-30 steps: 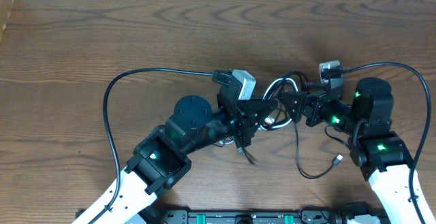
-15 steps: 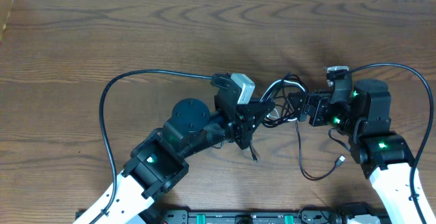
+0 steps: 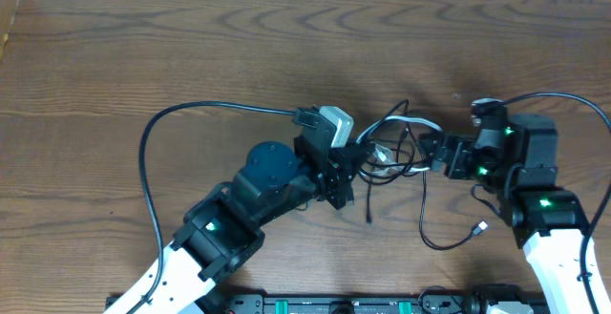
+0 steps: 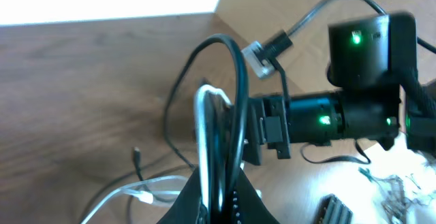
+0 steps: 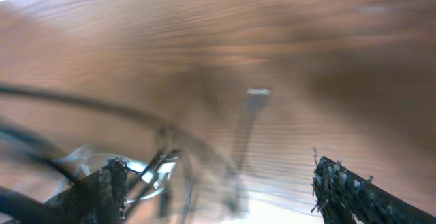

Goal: Untangle cables

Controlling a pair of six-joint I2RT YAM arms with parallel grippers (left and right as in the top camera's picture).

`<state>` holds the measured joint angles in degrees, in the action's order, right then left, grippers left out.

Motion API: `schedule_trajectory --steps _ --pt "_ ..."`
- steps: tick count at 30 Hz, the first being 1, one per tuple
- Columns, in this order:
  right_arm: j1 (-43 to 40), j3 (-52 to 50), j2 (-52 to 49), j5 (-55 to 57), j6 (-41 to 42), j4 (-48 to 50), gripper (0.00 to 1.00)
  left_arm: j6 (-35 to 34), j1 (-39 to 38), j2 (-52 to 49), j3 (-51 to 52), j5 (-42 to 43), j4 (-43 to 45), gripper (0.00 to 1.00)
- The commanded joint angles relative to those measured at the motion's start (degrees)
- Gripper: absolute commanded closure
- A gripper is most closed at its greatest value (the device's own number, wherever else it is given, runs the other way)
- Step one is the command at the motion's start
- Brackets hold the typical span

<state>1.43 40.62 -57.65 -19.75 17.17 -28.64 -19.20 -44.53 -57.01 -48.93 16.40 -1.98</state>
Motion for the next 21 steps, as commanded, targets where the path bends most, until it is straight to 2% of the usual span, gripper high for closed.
schedule_trajectory --steps 1,17,21 --pt "-5.2 -0.17 -0.76 9.49 0.02 -1.31 0.15 1.62 0.59 4.85 -1.66 -4.63 1.62 0.93" --pt "-7.52 -0.17 -0.76 7.52 0.0 -1.62 0.15 3.04 0.59 5.6 -1.66 -5.64 1.57 0.92" --pt "-7.52 -0.17 -0.74 7.61 0.22 -1.79 0.15 3.76 0.59 5.6 -1.66 -11.02 0.2 0.92"
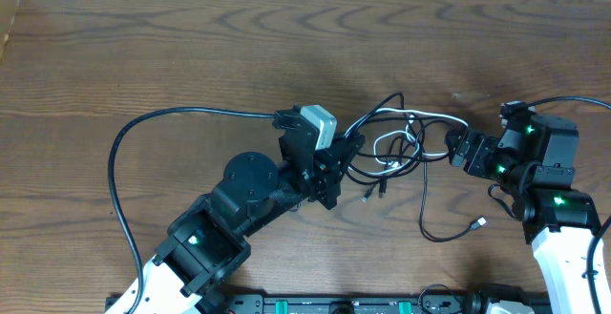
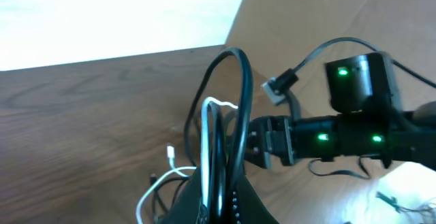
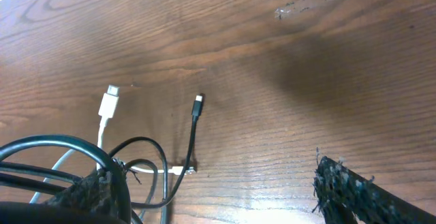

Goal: Untangle cables

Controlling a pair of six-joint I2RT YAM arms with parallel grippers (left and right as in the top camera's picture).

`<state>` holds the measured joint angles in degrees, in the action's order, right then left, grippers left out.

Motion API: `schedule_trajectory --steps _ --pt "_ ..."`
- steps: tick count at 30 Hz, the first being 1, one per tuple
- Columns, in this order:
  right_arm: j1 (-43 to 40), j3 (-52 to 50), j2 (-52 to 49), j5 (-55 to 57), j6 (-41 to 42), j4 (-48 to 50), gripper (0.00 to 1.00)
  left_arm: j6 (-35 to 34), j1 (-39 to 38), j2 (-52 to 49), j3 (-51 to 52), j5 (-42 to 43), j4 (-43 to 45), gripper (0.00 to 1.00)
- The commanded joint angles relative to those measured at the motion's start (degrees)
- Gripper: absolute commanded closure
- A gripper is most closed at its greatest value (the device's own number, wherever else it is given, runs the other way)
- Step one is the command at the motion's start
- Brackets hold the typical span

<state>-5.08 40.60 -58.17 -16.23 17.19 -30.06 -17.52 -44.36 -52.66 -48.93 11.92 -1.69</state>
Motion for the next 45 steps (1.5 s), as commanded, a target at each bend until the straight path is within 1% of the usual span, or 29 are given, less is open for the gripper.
schedule_trajectory --steps 1,4,8,10,14,17,20,29,37,45 --pt "-1.03 -0.15 -0.24 4.17 0.66 -0.44 0.14 2.08 0.42 1.25 -1.66 -8.68 -0.79 0.93" --pt "-1.51 -0.15 -0.22 4.31 1.03 -0.55 0.14 2.08 0.42 1.27 -1.66 -14.34 -2.82 0.93" --pt "-3.08 -0.15 -0.22 4.33 1.03 -0.92 0.13 2.51 0.42 2.27 -1.66 -16.92 -2.99 0.92" --pt "-4.22 -0.15 -0.24 4.31 1.03 -1.22 0.13 2.49 0.42 3.17 -1.66 -19.98 -3.23 0.92" --pt "-6.45 -0.15 -0.22 4.22 1.03 -1.77 0.11 2.56 0.42 5.64 -1.66 -28.74 -4.22 0.92" --pt "-7.37 -0.15 -0.22 4.2 1.01 -2.19 0.11 4.09 0.42 7.1 -1.66 -33.44 -5.14 0.92" --pt "-7.41 -0.15 -0.22 3.98 1.01 -2.19 0.1 5.53 0.42 8.44 -1.66 -38.32 -6.03 0.92" --pt "-7.41 -0.15 -0.22 3.63 1.01 -2.32 0.09 5.51 0.39 10.16 -1.66 -55.34 -8.72 0.92" --pt "-7.41 -0.15 -0.22 3.63 1.01 -2.32 0.08 5.51 0.39 10.19 -1.66 -62.47 -8.79 0.92" --pt "-7.41 -0.15 -0.22 3.63 1.01 -2.43 0.05 5.49 0.39 10.19 -1.66 -66.51 -8.76 0.92"
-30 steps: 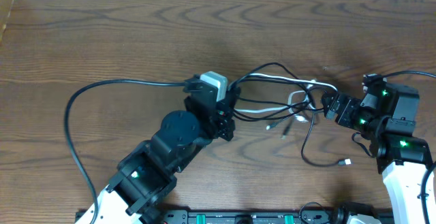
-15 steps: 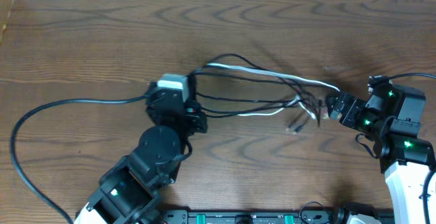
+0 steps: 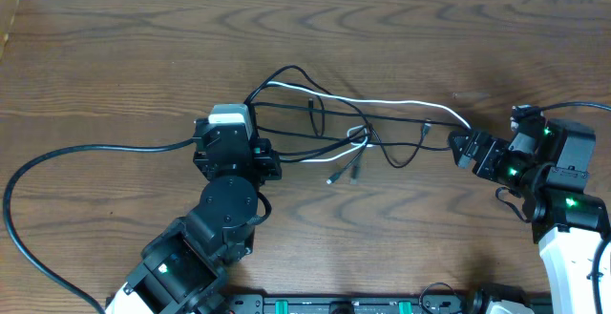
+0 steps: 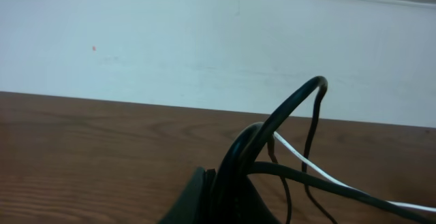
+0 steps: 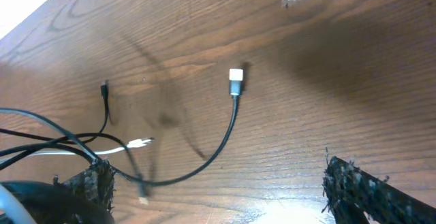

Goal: Untangle cables

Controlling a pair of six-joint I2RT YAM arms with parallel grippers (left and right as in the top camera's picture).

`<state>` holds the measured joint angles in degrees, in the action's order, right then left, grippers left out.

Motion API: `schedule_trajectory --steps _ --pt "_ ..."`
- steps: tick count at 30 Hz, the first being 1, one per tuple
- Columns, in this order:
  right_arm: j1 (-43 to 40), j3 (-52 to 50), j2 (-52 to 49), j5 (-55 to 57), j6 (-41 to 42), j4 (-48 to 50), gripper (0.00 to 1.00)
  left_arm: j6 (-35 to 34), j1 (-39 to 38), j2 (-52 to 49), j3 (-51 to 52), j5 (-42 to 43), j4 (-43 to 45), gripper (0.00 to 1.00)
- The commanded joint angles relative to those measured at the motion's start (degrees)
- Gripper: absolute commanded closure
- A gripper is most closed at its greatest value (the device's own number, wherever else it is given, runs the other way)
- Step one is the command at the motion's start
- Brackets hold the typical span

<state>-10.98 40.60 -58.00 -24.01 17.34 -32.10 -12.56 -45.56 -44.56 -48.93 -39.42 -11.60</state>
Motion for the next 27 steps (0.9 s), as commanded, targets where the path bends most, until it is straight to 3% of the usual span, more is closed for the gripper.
schedule_trajectory --steps 1,5,8,12,18,27 --pt "-1.51 -0.15 -0.42 11.41 0.85 -0.42 0.05 0.52 1.6 2.08 -1.66 -15.3 1.14 0.92" --pt "-1.51 -0.15 -0.42 9.2 0.66 -0.31 0.01 0.5 1.6 2.08 -1.66 -15.21 1.11 0.92" --pt "-1.49 -0.15 -0.42 1.62 -4.13 0.85 0.01 0.5 1.6 2.08 -1.66 -13.42 1.11 0.92" --pt "-1.44 -0.15 -0.42 -16.13 -14.1 4.28 0.01 0.5 1.6 2.05 -1.66 -3.85 1.11 0.92" --pt "-1.38 -0.15 -0.42 -33.18 -19.74 7.93 0.01 0.48 1.6 1.51 -1.64 9.94 0.15 0.92" --pt "-1.29 -0.15 -0.39 -44.89 -20.87 10.95 0.01 0.48 1.6 -1.68 -1.64 23.54 -1.66 0.93"
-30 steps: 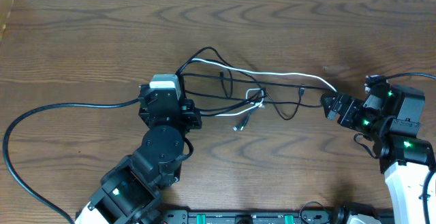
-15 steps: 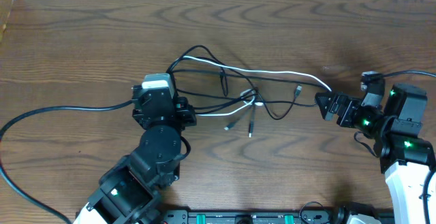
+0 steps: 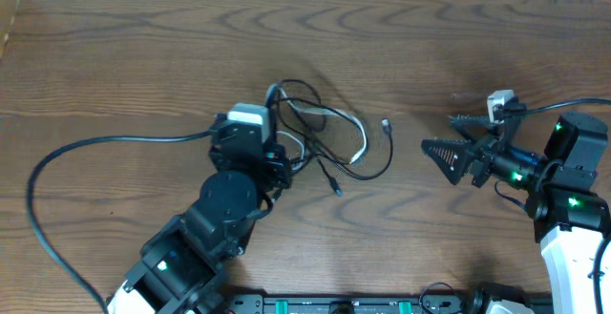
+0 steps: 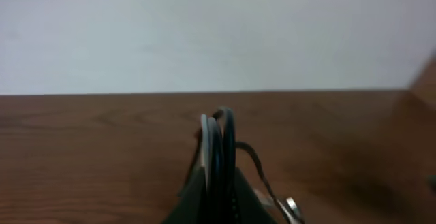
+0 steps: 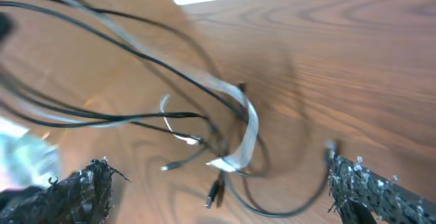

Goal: Untangle cables

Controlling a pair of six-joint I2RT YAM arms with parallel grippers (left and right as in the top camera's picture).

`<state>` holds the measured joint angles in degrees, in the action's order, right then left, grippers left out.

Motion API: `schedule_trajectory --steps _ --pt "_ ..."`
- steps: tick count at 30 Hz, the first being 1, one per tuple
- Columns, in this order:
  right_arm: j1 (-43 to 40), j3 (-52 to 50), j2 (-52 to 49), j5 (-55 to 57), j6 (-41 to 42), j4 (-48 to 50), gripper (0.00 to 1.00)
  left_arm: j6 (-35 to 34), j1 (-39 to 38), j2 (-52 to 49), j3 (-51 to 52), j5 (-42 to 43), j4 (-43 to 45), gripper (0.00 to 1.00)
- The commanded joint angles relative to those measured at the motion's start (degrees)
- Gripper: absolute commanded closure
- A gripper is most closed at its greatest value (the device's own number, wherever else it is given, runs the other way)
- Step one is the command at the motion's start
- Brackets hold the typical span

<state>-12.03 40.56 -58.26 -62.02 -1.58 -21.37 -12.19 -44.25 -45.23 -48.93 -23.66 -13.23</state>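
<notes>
A tangle of thin black cables (image 3: 320, 123) and one white cable (image 3: 359, 142) lies slack in a heap at the table's middle. My left gripper (image 3: 277, 150) is at the heap's left edge. In the left wrist view my left gripper (image 4: 216, 183) is shut on a black and a white strand (image 4: 218, 142) that rise between its fingers. My right gripper (image 3: 441, 133) stands open to the right of the heap, clear of it and holding nothing. The right wrist view shows the cables (image 5: 231, 125) on the wood ahead of my right gripper (image 5: 218, 166), which is open wide.
A thick black arm cable (image 3: 95, 147) loops over the wooden table (image 3: 143, 37) on the left. A loose plug end (image 3: 386, 123) lies between the heap and the right gripper. The table's far edge meets a white wall (image 4: 204, 26).
The cables ran taut between the two grippers; now they lie slack in a heap beside the left gripper. The right gripper is clear of them, and the left gripper is slightly further right.
First both grippers were close together at the tangle in the middle. Then they stood further apart with the cables drawn out, then widest apart with the strands stretched straight. Now the right gripper is free and the left still holds the bundle.
</notes>
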Motion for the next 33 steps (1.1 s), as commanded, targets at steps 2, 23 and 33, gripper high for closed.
schedule_trajectory --steps 2,23,33 --pt "-0.24 -0.11 -0.13 -8.17 -2.58 0.24 0.01 0.11 0.28 -2.01 -1.64 11.28 -0.04 0.93" --pt "15.1 -0.11 -0.15 -6.71 -8.39 2.36 0.05 0.15 0.28 -12.0 -1.64 41.57 4.31 0.92" --pt "17.38 -0.11 -0.15 -4.07 -8.35 3.21 0.1 0.15 0.28 -12.0 -1.64 45.75 2.54 0.9"
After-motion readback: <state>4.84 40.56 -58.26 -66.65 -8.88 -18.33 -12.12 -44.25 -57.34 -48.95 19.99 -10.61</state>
